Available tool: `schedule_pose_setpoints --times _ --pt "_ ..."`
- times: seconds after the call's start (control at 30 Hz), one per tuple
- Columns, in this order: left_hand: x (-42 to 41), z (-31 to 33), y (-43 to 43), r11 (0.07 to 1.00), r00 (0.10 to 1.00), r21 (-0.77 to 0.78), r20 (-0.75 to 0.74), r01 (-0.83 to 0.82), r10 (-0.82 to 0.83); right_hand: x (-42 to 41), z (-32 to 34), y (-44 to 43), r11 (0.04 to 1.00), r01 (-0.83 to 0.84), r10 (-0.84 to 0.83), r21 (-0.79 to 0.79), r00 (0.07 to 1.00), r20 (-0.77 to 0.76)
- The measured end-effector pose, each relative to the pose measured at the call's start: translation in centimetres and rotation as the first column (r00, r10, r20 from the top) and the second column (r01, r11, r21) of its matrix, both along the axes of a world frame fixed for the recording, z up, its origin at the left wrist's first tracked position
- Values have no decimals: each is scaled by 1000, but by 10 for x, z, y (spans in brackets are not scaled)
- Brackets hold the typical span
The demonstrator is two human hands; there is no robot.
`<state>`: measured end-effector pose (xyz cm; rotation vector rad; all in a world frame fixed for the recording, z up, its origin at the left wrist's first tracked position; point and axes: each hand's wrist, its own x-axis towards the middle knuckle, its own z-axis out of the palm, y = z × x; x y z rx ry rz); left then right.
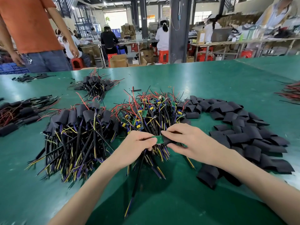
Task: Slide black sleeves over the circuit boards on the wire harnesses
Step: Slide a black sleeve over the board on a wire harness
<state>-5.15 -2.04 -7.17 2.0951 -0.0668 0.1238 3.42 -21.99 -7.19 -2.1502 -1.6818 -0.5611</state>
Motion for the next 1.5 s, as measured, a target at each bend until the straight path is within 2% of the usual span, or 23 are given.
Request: schedule_pose_setpoints --times 0.07,0.2,0.27,0.37,0.5,0.57,0.6,0.67,0.73,0.8,0.87,0.97,1.07,1.13,1.17,1.23,1.3,1.37,1.43,1.5 --pt "-1 -1 0 1000 1000 10 9 11 -11 0 0 0 1000 -9 9 -2 999 -36" --pt "-2 -2 -6 995 996 100 80 17 -25 5 4 -2 997 -32 48 64 965 -257" --pt "-1 -2 -8 991 996 130 91 7 -19 5 4 -2 997 -23 44 78 956 -289" --pt "-1 1 -7 994 998 111 57 1 -7 1 2 0 999 -4 10 36 985 -170" --pt "-2 6 -4 999 999 -15 -29 -30 29 -1 2 3 1000 16 -19 20 989 148" --pt "-3 9 -4 995 997 -89 -68 -41 35 0 2 3 1000 16 -19 16 977 214" --pt "-3 9 -4 994 997 -102 -74 -44 37 1 2 3 1000 16 -18 14 981 195" --pt "-3 9 -5 996 996 -66 -57 -66 62 0 3 3 1000 8 -9 24 1000 21" --pt "-2 8 -8 997 997 -13 -25 -71 71 1 3 2 999 20 -9 48 977 -211" --pt "-3 7 -11 998 998 -20 -7 -57 56 4 2 2 997 59 -30 59 914 -405" --pt "-4 5 -11 997 997 34 33 -70 68 8 2 1 995 87 -42 49 809 -587" --pt "-5 2 -10 988 992 138 115 -76 61 11 1 -1 998 65 -49 -8 656 -753" --pt "-4 1 -10 986 990 145 130 -76 58 9 2 -2 1000 26 -27 -15 576 -817" --pt "-4 2 -8 987 989 133 127 -86 69 7 2 -2 999 31 -46 -35 608 -793" --pt "-3 2 -8 989 990 116 119 -88 74 5 3 -1 998 39 -61 -48 668 -742" --pt "-1 3 -7 995 993 45 88 -86 82 2 5 0 998 51 -67 -44 830 -554" --pt "-1 4 -7 994 994 -51 56 -95 98 -1 6 -1 998 29 -44 -46 937 -348" --pt "0 4 -7 988 993 -107 31 -112 116 -3 6 -2 992 83 -99 -94 978 -185" --pt "-1 4 -7 982 992 -140 1 -126 127 -5 6 -1 964 215 -222 -158 975 -26" --pt "-1 5 -7 978 991 -158 -19 -133 131 -6 6 1 944 272 -271 -184 962 32"
